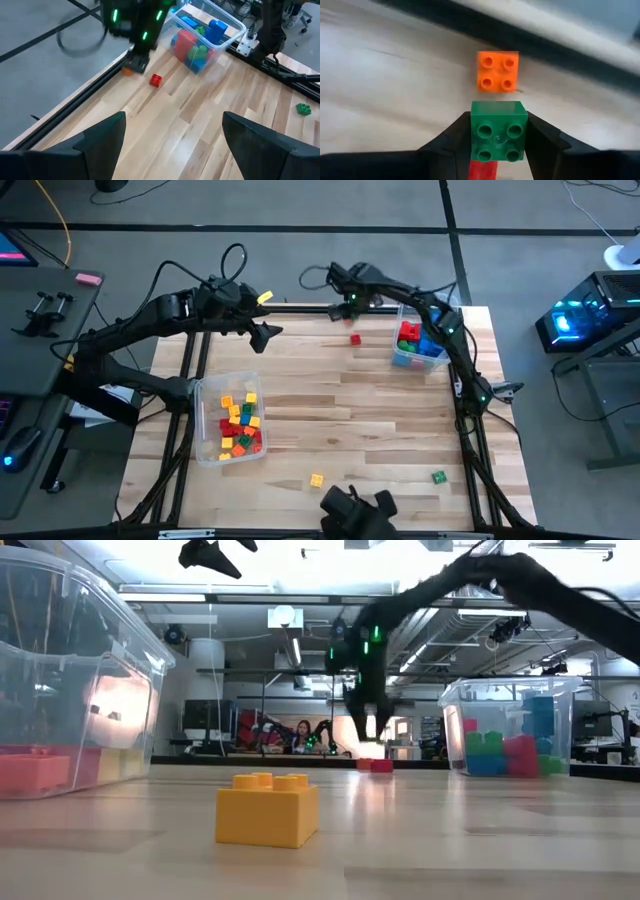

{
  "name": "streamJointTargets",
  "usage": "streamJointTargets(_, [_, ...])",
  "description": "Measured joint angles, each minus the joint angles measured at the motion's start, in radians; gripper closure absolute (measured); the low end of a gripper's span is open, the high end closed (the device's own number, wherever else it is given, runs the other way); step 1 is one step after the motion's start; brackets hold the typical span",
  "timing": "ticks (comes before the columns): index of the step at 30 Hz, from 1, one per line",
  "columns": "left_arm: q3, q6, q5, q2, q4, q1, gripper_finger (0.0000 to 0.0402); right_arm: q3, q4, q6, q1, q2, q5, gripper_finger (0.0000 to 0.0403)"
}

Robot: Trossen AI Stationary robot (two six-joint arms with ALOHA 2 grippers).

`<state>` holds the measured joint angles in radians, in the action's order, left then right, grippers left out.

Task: Sort blocks by size
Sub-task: Put the small green game piece into the left transparent bin

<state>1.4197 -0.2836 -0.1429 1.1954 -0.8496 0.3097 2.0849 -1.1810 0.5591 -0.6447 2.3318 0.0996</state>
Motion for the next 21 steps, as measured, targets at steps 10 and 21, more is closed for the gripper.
streamJointTargets(10, [0.0, -0.001, -0.001, 0.0, 0.001, 0.048, 0.0083, 0.119, -0.352, -0.131, 0.031, -0.261, 0.265, 0.0266])
streamJointTargets(21, [0.0, 0.025, 0.003, 0.0, 0.013, 0.094, 0.0083, -0.454, -0.251, 0.073, -0.106, -0.653, 0.335, 0.0266])
